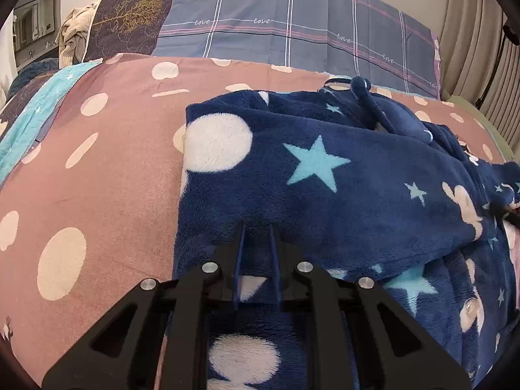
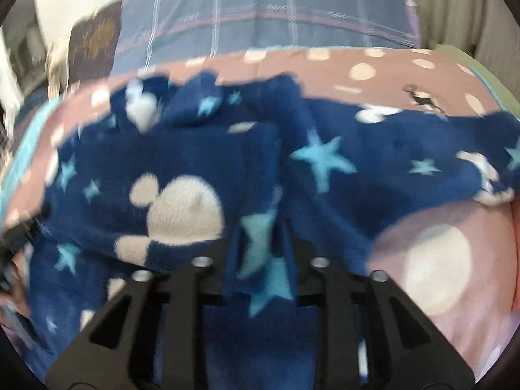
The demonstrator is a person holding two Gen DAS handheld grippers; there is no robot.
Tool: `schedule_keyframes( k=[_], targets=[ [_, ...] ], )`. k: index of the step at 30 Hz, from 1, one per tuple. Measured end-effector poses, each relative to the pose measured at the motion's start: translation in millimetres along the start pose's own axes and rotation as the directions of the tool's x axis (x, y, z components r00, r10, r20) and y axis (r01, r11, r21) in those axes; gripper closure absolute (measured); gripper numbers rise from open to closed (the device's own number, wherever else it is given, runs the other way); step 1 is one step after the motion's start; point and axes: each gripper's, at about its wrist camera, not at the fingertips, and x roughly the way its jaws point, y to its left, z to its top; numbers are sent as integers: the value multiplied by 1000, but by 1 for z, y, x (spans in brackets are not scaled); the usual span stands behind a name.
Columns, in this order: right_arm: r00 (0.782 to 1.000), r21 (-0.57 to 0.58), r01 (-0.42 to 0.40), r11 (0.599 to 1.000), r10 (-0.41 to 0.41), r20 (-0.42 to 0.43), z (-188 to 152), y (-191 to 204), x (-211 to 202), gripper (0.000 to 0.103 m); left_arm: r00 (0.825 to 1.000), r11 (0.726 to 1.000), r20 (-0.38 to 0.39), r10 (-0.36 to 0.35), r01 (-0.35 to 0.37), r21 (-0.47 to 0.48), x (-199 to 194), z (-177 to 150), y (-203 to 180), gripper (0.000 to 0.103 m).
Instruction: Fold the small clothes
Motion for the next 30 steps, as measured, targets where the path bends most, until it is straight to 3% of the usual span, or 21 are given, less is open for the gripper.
schedule_keyframes(
  k=[2, 5, 7, 10, 11, 12, 13, 15, 17, 20, 21, 22, 23, 25, 27, 30],
  targets=[
    [999, 62, 12, 998, -15, 47, 4, -26, -19, 75, 1000, 1000, 6, 3, -3, 22, -7, 4, -6, 88],
    [991, 211, 49, 976, -74, 114, 11, -85, -50, 75, 995, 994, 31, -93, 90, 63, -27, 14, -14, 88],
    [981, 344, 57, 937, -117, 155, 17, -135, -75, 75, 989, 984, 51, -138, 132, 120, -39, 21, -35, 88],
    [958, 547, 51, 835, -196, 211, 26, -212, -113, 73, 983, 968, 31, -183, 174, 179, -32, 26, -65, 86],
    [948, 615, 48, 787, -229, 220, 26, -240, -125, 66, 982, 964, 6, -191, 186, 188, -23, 24, -71, 85],
    [945, 663, 48, 747, -250, 214, 26, -258, -131, 60, 981, 960, -81, -179, 192, 203, 2, 14, -82, 82],
    [945, 705, 45, 708, -260, 200, 25, -276, -134, 50, 984, 960, -111, -141, 163, 229, 18, 3, -89, 81],
    [959, 782, 48, 622, -248, 139, 21, -309, -130, 49, 997, 948, -40, -65, 74, 309, 15, -5, -105, 82],
    [969, 816, -2, 579, -201, 145, 18, -331, -122, 49, 999, 939, -29, -25, 34, 343, 15, -8, -113, 82],
    [955, 795, 34, 605, -253, 151, 33, -340, -115, 50, 997, 949, -40, -68, 77, 304, 15, -6, -106, 82],
    [951, 793, 52, 607, -272, 145, 38, -341, -111, 55, 996, 952, -45, -82, 92, 292, 15, -5, -104, 82],
    [949, 793, 61, 606, -281, 142, 42, -341, -106, 81, 994, 955, -49, -100, 109, 275, 15, -4, -102, 82],
    [954, 785, 59, 617, -267, 138, 47, -340, -100, 92, 992, 957, -50, -114, 123, 262, 15, -4, -100, 82],
    [949, 769, 28, 638, -258, 180, 56, -327, -97, 92, 989, 959, -53, -136, 144, 243, 15, -2, -94, 82],
    [951, 702, -55, 710, -178, 254, 69, -299, -96, 92, 984, 961, -55, -168, 176, 213, 16, -2, -87, 81],
    [945, 495, -212, 843, 47, 325, 91, -215, -88, 92, 977, 961, -59, -207, 214, 174, 17, 0, -82, 81]
  ],
)
